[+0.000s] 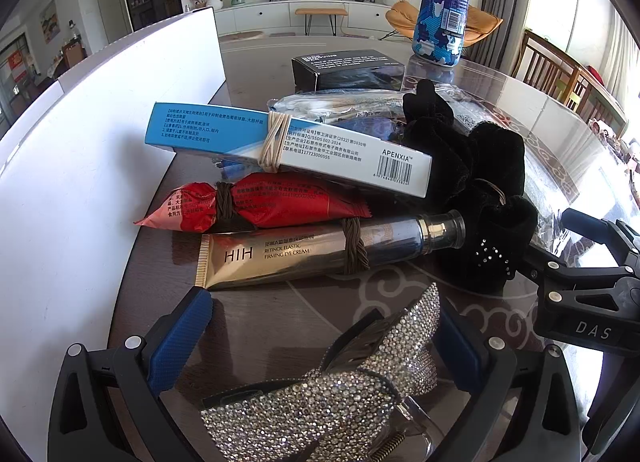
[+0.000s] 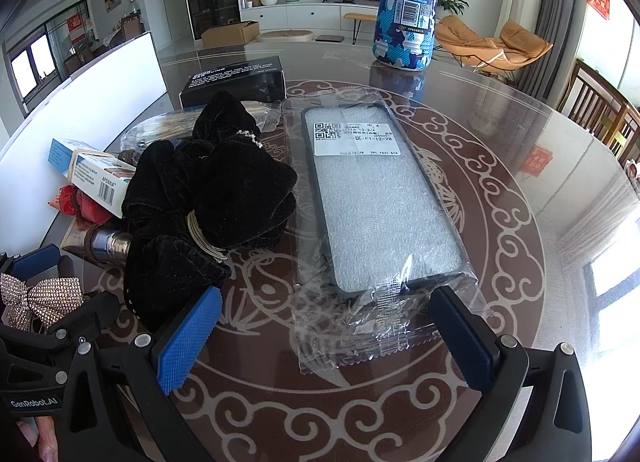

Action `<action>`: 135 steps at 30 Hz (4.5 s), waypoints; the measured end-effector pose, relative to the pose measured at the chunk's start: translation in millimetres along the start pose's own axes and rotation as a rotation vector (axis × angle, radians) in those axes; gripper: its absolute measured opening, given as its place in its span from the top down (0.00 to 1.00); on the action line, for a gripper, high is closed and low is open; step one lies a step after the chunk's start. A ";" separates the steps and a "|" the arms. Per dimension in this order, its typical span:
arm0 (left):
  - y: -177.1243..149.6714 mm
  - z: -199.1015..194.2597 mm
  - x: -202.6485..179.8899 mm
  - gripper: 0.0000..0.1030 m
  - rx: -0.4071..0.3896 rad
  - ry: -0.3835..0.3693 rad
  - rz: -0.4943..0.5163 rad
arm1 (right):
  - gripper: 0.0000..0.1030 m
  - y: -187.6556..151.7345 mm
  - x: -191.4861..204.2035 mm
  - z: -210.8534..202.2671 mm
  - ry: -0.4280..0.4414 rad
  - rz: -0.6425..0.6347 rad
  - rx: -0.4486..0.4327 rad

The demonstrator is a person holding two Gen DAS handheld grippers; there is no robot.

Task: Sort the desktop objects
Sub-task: 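Close the left gripper on the silver rhinestone bow clip, then grasp the bagged grey phone case with right gripper while left holds bow, then carry the bow in left gripper while right gripper carries phone case toward box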

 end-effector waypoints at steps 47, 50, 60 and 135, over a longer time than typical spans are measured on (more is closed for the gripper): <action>0.6 -0.3 -0.7 0.00 -0.002 -0.005 0.006 | 0.00 -0.3 -1.0 -0.1 0.000 -0.001 0.000; 0.8 0.0 -0.4 0.00 -0.003 -0.001 0.002 | 0.00 -0.5 -1.1 -0.2 0.000 -0.001 0.000; -1.3 -1.3 -1.1 0.00 -0.007 -0.006 0.004 | 0.00 -0.8 -0.8 -0.9 0.000 -0.001 0.000; -27.6 -16.4 -6.4 0.00 0.005 0.016 -0.016 | 0.12 -94.2 -75.0 -70.3 0.072 -0.090 -0.023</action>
Point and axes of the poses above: each gripper's, at about its wrist camera, not at the fingertips, and z roughly the way its jaws point, x to its left, y to its top, the point moved 9 cm from there along z, roughly the way its jaws point, and after that the axes turned 7 degrees about -y, right-handed, at the moved point
